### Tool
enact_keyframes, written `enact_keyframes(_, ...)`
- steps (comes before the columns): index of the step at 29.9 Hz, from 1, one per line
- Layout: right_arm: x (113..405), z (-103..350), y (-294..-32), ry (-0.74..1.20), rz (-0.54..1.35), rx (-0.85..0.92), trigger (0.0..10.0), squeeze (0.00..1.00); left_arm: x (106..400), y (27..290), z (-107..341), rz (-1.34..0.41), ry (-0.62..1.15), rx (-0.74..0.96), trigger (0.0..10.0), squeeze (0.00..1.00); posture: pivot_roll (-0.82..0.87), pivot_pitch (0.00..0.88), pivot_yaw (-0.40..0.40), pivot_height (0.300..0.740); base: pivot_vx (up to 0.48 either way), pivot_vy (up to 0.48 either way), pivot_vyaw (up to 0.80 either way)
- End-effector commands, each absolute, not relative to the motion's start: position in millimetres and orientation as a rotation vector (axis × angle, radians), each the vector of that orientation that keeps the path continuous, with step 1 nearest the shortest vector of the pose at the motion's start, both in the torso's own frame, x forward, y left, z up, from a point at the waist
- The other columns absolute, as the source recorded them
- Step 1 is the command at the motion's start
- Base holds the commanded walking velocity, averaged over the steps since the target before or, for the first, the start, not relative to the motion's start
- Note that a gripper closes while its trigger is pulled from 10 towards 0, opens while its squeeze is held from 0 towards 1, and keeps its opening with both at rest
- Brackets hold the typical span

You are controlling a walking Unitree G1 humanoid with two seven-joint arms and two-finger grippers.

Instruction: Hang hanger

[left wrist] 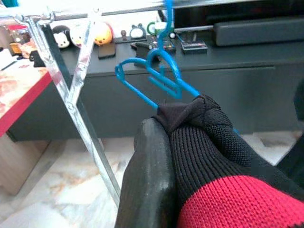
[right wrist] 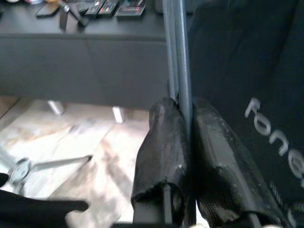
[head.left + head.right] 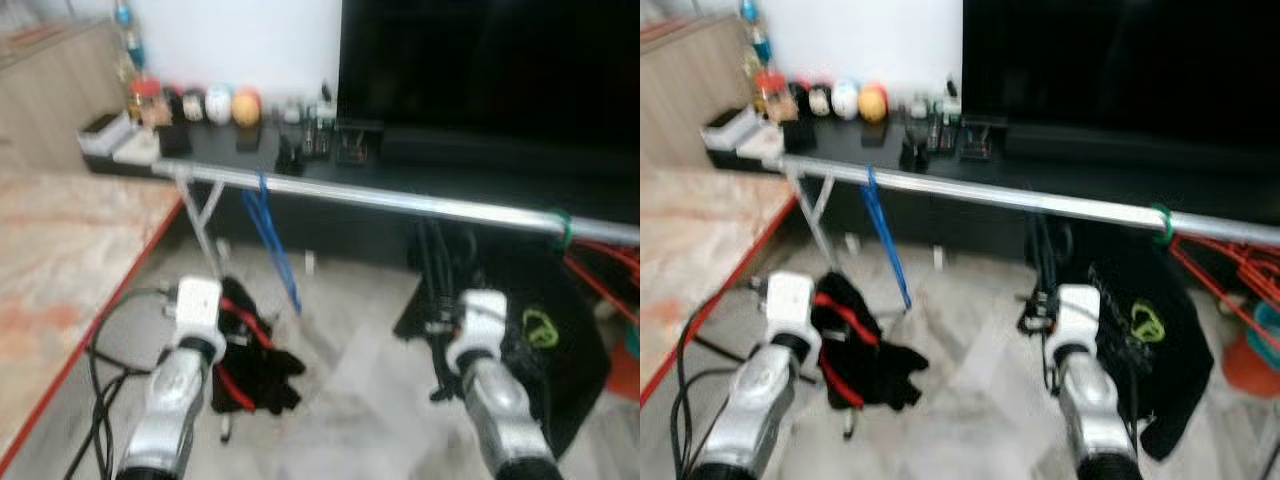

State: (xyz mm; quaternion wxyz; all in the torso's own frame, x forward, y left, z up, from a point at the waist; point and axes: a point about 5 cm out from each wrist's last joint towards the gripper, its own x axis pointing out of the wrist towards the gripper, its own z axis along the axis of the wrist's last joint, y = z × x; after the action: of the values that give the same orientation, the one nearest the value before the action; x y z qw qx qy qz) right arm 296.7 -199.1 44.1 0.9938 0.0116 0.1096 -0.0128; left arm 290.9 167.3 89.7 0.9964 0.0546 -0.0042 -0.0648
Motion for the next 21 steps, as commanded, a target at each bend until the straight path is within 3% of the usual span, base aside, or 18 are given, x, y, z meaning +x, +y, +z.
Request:
enact_keyframes(1,299,45,-189,0.214,-0.003,0.036,10.0,0.0,292,175,97,-0.111,-0.041,0.129,10.0,0.0,-0.01,0.031,0.004,0.74,0.0,0.0,0.0)
enact_keyframes(21,319,54,-203,0.265,-0.142,0.024,10.0,0.0,290,173,95,-0.144,-0.022,0.143,10.0,0.0,0.0,0.021,0.011,0.74,0.0,0.0,0.0)
